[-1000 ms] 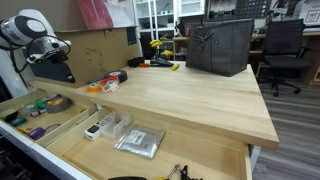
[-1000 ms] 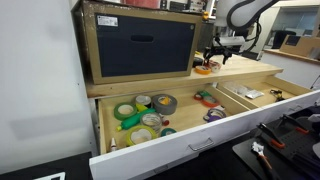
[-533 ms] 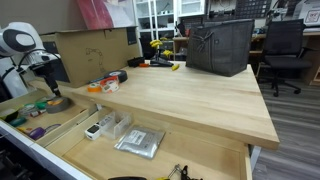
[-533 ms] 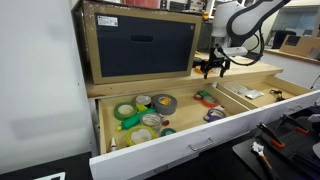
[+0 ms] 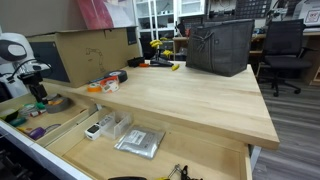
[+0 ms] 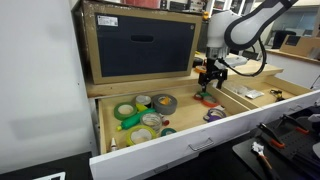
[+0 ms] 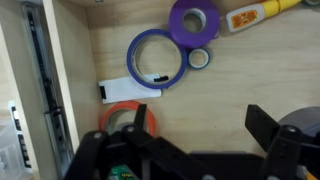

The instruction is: Take the white tape and blue tape out of the drawer

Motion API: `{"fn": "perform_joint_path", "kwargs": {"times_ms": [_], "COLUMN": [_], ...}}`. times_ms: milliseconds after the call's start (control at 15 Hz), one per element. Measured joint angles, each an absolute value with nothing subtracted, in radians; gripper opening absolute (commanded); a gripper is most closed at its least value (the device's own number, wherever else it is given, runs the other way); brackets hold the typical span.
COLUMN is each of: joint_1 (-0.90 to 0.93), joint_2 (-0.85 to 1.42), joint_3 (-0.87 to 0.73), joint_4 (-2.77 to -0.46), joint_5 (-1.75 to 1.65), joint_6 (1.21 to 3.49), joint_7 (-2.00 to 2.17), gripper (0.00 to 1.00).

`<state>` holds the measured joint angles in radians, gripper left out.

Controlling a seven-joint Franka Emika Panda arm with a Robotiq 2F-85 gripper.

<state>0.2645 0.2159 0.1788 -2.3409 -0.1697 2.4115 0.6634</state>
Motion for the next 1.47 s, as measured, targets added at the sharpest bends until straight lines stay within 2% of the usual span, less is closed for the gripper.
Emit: {"fn": "perform_joint_path", "kwargs": {"times_ms": [267, 800, 1133, 1467], "joint_1": [0.283, 0.301, 0.432, 0.533], "joint_2": [0.253, 0.311, 0.35, 0.405], "joint_3": [0.172, 0.083, -0.058, -0.145], "joint_4": [-2.358, -2.474, -2.525, -2.527], "joint_5": [-0.172, -0.189, -0.288, -0.304], "joint_6": [2.447, 2.7, 2.885, 2.926], "joint_7": [0.671, 0.743, 0.948, 1.069], "gripper": [1.0, 1.0, 1.0, 1.0]}}
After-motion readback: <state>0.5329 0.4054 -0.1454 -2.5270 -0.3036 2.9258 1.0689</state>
